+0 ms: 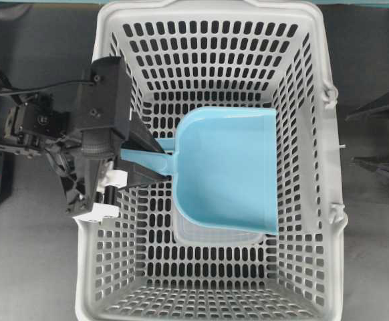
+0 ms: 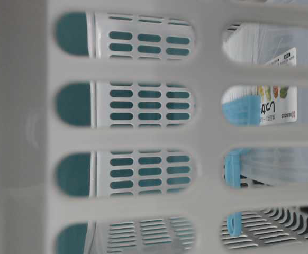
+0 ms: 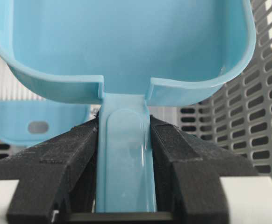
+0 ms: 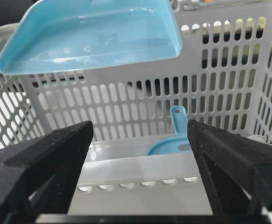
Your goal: Pick up the dustpan from the shopping basket with the left arm.
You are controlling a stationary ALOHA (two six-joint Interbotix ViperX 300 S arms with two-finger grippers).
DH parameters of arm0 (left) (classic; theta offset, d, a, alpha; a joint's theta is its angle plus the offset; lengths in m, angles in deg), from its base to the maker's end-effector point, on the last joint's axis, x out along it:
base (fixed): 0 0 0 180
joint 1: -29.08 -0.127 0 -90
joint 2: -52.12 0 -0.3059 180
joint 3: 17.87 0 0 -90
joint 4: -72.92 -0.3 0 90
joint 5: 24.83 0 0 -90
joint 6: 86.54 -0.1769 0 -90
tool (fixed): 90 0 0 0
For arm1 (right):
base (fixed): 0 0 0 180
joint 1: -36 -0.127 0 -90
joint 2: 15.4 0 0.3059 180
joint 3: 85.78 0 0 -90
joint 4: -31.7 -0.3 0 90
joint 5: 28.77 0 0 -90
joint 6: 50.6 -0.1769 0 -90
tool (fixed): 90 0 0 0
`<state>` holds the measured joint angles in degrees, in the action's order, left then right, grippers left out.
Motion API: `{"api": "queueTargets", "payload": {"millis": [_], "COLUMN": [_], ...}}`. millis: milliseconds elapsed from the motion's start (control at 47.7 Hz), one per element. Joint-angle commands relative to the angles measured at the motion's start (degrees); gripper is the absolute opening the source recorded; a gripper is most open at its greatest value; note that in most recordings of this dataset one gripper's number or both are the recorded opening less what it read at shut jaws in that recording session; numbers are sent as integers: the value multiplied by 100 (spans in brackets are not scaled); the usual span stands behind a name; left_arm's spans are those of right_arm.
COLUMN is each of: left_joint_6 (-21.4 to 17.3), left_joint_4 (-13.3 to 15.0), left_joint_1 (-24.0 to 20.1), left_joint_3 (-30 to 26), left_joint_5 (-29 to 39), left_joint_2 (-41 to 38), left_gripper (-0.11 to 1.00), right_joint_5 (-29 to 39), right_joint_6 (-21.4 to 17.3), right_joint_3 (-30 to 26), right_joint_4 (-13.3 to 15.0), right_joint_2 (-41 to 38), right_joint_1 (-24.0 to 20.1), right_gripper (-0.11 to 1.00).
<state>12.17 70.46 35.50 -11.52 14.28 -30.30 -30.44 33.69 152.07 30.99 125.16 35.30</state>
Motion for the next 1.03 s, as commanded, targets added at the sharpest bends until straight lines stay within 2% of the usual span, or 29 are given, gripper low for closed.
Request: {"api": "queueTargets", "payload": {"millis": [0,1006], "left_joint_6": [-9,0], "left_joint_4": [-18,-9], "left_joint_1": [0,-9], "left_joint_3": [-114,-167], "left_joint_5": [-70,-114], "left_joint_2": [18,-167], "left_gripper": [29,29], "right_joint_5": [-26,-26], "right_joint_6": [-9,0], "right_joint_3": [-44,-35], "right_joint_4": [-18,-18], "right_joint_2": [-35,-35], "right_joint_1": [-9,-9], "right_gripper": [78,78]}}
